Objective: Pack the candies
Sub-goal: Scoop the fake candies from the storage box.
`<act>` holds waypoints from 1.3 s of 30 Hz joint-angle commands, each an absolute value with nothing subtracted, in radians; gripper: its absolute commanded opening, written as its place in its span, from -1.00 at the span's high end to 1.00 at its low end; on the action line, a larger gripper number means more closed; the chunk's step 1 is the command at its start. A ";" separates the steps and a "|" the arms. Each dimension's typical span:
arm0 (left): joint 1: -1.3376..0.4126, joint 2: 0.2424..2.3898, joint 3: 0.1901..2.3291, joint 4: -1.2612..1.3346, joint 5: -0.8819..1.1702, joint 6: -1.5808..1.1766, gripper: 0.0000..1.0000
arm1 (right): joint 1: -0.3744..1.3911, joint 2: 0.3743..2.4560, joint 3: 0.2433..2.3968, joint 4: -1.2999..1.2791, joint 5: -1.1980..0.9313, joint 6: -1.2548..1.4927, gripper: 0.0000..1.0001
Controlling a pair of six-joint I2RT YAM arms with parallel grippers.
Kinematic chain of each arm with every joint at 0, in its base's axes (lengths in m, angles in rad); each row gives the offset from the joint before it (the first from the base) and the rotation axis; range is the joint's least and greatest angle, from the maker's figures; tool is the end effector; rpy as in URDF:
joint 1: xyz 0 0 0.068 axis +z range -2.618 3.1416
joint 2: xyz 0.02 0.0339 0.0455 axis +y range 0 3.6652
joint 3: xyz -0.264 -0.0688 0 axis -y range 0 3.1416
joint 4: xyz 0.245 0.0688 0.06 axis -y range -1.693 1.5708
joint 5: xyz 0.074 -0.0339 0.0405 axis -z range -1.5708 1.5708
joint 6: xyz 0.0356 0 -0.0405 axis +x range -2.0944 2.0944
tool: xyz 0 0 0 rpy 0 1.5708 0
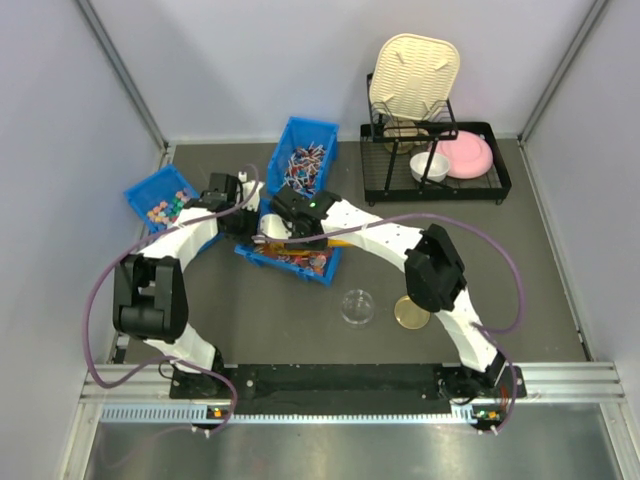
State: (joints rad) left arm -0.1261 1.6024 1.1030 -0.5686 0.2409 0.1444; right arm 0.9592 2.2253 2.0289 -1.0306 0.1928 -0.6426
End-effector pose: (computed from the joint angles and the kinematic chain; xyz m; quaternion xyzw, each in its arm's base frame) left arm 0.3208 -0.0492 0.2176 0.1593 0.9487 -0.1141 0.2480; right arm 0.2751 0.3804 0.2314 -0.6927 0.6944 -0.0668 0.1831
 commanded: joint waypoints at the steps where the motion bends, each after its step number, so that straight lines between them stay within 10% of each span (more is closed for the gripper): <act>1: -0.133 1.497 1.121 -0.442 0.468 0.078 1.00 | 0.968 2.211 1.959 -0.720 0.161 -0.568 1.00; 17: -0.094 1.511 1.109 -0.422 0.552 0.057 1.00 | 0.966 1.964 1.522 -0.203 0.019 -0.405 1.00; 39: -0.025 1.485 1.078 -0.390 0.569 0.031 1.00 | 0.851 1.609 1.334 -0.244 -0.163 -0.377 1.00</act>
State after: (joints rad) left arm -0.0372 1.5726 1.0676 -0.5026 0.4370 0.0933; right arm 0.8505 1.6703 1.3033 -0.1864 -0.1188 -0.3344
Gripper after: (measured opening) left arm 0.190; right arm 0.283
